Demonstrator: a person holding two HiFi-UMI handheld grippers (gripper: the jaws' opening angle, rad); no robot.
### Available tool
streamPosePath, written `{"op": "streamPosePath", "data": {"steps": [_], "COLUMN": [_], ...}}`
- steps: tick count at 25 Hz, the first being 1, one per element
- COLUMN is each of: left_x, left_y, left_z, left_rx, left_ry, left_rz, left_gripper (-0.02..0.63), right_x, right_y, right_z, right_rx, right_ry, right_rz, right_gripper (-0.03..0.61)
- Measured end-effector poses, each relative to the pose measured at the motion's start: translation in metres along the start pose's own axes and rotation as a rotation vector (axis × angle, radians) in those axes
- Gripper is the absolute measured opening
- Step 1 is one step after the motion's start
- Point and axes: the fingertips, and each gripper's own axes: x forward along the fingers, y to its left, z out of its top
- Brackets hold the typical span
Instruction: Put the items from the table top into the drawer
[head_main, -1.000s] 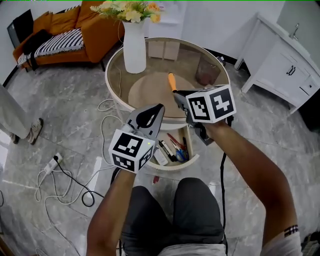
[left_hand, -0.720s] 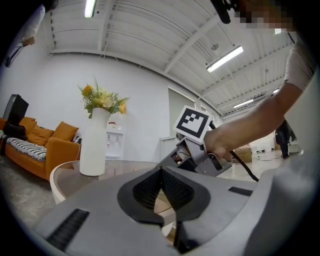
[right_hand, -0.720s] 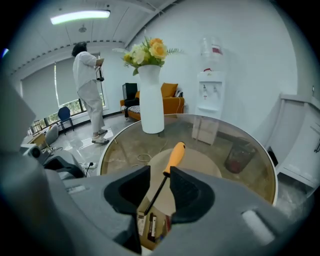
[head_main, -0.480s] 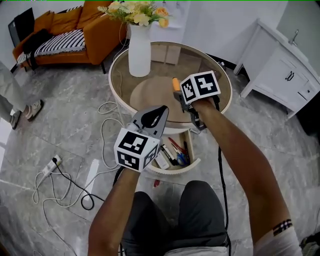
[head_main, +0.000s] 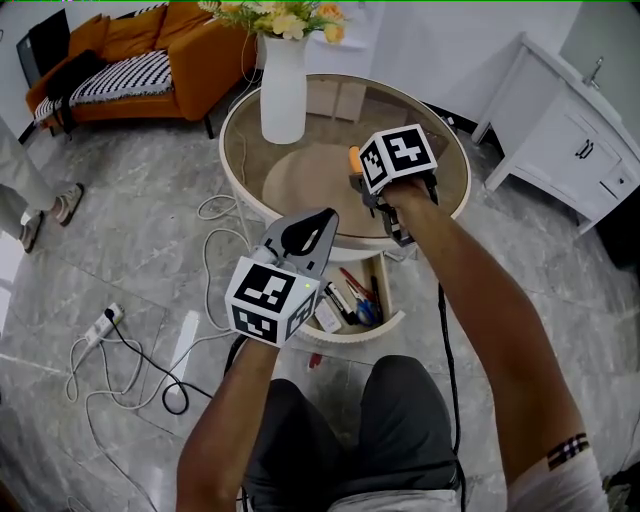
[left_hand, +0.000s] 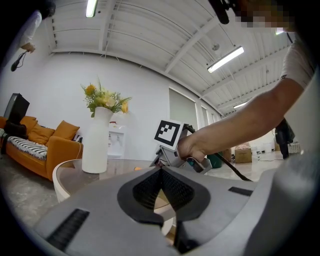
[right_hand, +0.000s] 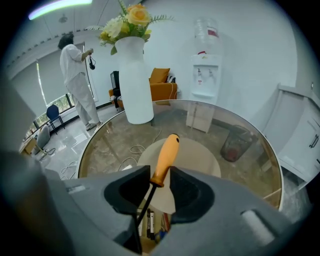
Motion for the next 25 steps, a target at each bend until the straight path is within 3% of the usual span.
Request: {"op": "streamPosePath", "data": {"steps": [4,10,17,25], "left_x": [-0.004,-0.010,-0.011,-0.004], "left_y": [0.000,-0.001,-0.006,-0.017], "left_z": [-0.007,-0.014,-0.013,-0.006], "left_rx": [-0.002,-0.004,-0.003,-0.014], "left_ry": [0.010,0.014,0.014,-0.004], "left_rz": [0.004,0.013,0.013,0.004], "left_gripper": [0.000,0.000,0.000,0.000], "right_x": [-0.001,-0.006,-0.029,-0.079], "right_y": [0.005,0.009,0.014,0.032], "right_z": [-0.002,-0.006,-0.005,-0.022], "right_rx": [-0.058,-0.167,-0.182,-0.186], "right_ry": [0.003,-0.018,-0.076,-0.164], "right_rz": [-0.007,-0.013,0.015,0.124], "right_gripper": [0.087,0.081,0.081,0.080]}}
